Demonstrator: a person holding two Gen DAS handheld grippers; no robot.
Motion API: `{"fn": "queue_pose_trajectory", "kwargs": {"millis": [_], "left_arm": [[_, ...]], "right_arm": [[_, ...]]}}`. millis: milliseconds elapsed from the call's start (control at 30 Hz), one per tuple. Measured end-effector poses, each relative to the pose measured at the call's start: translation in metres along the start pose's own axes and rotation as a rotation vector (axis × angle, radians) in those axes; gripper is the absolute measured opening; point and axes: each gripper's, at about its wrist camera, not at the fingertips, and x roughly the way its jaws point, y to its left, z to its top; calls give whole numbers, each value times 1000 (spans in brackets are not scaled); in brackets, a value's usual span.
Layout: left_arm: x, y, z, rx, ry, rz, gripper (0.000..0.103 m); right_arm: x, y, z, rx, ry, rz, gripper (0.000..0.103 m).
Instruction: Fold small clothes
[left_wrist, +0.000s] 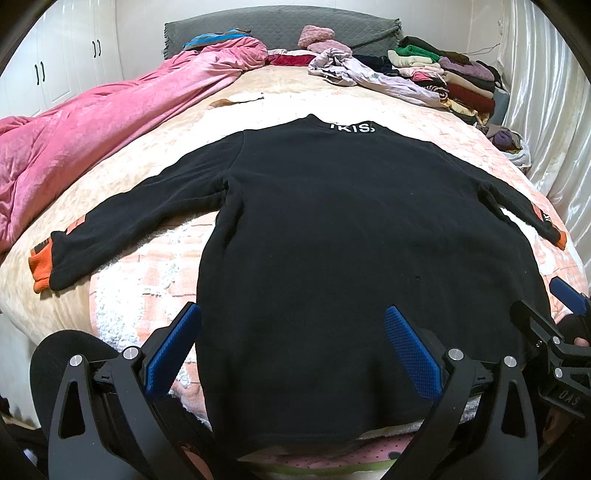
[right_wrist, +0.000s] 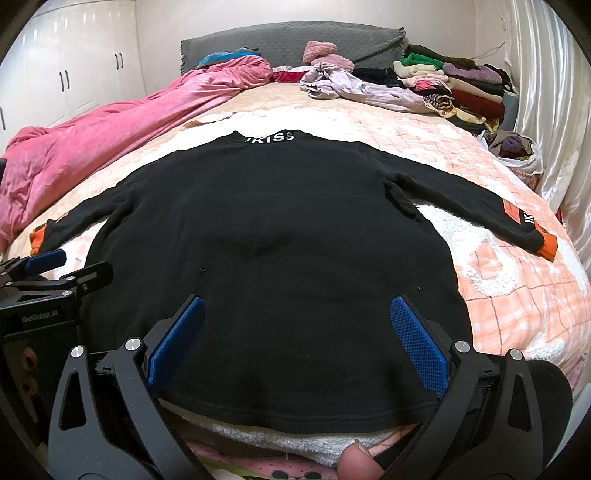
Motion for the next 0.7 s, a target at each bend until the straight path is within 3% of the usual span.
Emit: {"fn": "queue_pose_trajectory", "kwargs": {"millis": [700], "left_arm": [[-4,-2,-2,3,-12,7,99]], "right_arm": [[-2,1,2,-6,-4,-5,95]]}}
